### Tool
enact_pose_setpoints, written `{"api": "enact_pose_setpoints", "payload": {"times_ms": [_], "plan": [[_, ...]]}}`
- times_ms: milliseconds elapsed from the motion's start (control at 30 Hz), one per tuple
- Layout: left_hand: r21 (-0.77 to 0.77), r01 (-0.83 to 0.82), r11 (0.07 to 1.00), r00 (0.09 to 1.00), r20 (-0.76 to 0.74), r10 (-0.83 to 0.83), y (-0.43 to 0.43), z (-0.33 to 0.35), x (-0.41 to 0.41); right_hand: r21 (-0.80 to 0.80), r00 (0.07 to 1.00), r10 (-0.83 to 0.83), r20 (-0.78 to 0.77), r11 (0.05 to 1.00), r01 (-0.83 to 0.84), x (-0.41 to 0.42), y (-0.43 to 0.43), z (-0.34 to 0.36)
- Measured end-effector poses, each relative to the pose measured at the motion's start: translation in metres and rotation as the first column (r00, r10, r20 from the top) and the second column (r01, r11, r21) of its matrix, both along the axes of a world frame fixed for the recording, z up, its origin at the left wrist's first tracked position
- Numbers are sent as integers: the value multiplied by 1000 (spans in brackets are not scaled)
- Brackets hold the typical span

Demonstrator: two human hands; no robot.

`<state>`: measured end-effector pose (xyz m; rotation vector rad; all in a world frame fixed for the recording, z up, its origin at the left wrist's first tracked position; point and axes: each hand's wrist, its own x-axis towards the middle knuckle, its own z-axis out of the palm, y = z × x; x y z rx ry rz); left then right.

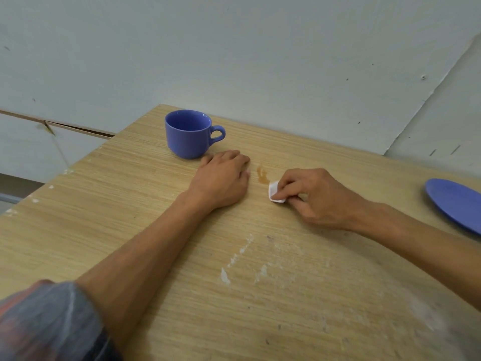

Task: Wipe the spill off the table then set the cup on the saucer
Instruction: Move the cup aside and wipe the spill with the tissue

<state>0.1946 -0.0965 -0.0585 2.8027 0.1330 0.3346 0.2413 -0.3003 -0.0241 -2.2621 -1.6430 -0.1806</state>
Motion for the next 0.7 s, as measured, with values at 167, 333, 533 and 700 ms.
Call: {"api": "enact_pose_setpoints", "payload": {"times_ms": [167, 333, 533, 700], "plan": [[-191, 81, 978, 993, 103, -62, -1, 7, -5, 121, 813, -169, -557, 952, 281, 16, 0, 22], [-870, 255, 423, 966, 207, -156, -13, 33, -11, 277, 193, 215, -957, 875, 398, 21, 3, 35], [-931, 260, 256, 951, 201, -234, -15, 34, -12, 244, 299, 122, -946, 876, 416, 23, 4, 37], [-917, 202, 344, 978, 167, -129, -20, 32, -12, 241, 651, -168, -740, 837, 491, 14, 8, 33]]}}
